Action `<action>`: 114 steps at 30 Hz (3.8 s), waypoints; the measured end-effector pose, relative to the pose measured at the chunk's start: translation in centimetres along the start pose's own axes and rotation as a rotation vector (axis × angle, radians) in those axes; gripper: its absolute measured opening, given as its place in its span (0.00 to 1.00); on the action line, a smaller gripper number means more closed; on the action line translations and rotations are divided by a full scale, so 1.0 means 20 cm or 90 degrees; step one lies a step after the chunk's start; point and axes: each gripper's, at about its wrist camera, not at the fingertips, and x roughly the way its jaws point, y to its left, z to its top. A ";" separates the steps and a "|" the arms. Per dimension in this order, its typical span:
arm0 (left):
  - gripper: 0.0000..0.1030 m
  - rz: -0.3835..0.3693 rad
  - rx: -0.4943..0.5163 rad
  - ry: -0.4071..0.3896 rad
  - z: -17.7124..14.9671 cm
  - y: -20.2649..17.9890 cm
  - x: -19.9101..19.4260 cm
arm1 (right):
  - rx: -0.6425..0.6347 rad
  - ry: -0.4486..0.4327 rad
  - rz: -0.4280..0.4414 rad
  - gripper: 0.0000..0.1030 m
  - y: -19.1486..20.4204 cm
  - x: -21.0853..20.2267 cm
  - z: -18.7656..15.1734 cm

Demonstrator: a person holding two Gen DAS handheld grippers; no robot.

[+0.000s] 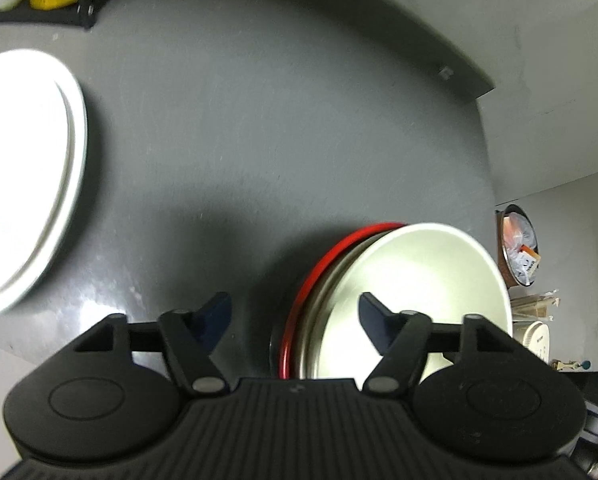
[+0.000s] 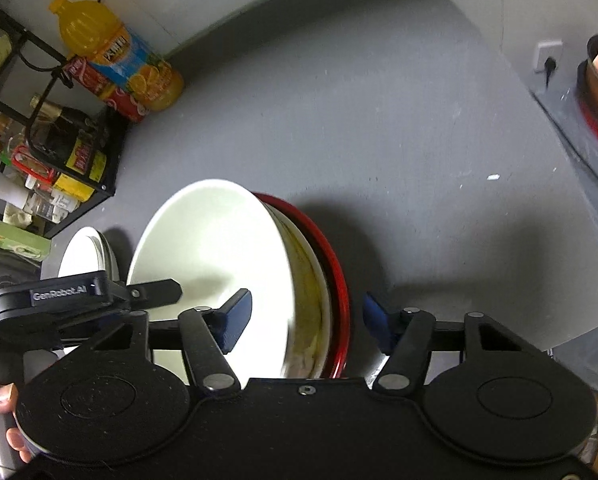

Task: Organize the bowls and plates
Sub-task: 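Close both grippers on the rim of the red bowl, then carry the red bowl stack over the plate stack and lower it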

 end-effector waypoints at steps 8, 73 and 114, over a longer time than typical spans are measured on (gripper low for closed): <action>0.45 0.002 -0.036 0.025 -0.01 0.01 0.11 | 0.007 0.033 0.005 0.38 -0.04 0.08 0.02; 0.36 -0.060 -0.059 -0.063 0.41 1.00 -0.57 | -0.047 0.005 0.035 0.29 1.19 0.28 0.08; 0.35 -0.027 -0.016 -0.016 0.60 1.35 -0.47 | 0.004 0.015 0.029 0.31 1.33 0.52 0.05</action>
